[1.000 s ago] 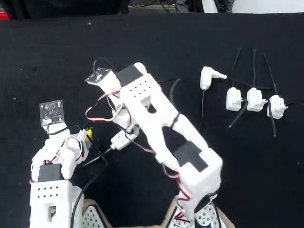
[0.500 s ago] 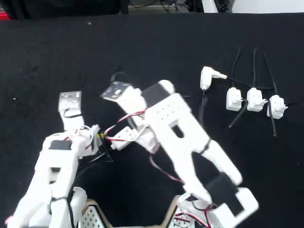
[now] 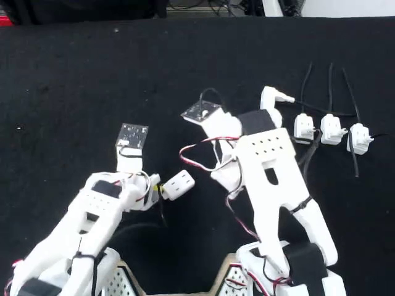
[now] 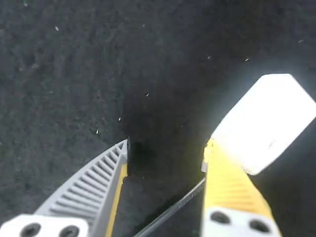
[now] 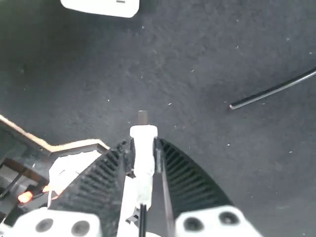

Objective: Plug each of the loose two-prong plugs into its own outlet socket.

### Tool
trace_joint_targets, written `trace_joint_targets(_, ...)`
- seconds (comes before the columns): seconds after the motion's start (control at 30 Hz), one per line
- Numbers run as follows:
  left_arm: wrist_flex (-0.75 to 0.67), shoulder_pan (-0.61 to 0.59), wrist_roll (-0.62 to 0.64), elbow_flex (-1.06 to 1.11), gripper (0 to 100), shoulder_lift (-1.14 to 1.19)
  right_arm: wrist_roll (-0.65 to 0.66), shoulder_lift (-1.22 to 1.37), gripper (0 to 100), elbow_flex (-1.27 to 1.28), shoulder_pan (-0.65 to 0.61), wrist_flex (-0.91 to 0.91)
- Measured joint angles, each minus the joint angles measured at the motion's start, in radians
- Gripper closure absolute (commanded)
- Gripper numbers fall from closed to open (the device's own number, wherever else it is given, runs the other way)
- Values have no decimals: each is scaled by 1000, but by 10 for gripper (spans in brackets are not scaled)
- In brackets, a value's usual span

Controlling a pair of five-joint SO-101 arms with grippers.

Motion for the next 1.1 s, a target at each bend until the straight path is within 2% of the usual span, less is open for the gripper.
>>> trace_joint_targets(0.17,98,-17,0,11,755,-180,-32,0,988,5,-37,-32)
trace_joint_targets(0.3,206,-150,-11,23,755,-376,-104,18,988,-17,-135,-31)
trace_joint_targets(0.5,316,-302,-172,144,755,-628,-181,261,988,-218,-222,-8)
trace_joint_targets(0.77,333,-313,-206,308,755,-853,-219,585,988,-483,-239,17)
trace_joint_targets(1.1,333,-313,-207,316,755,-891,-224,647,988,-512,-265,17)
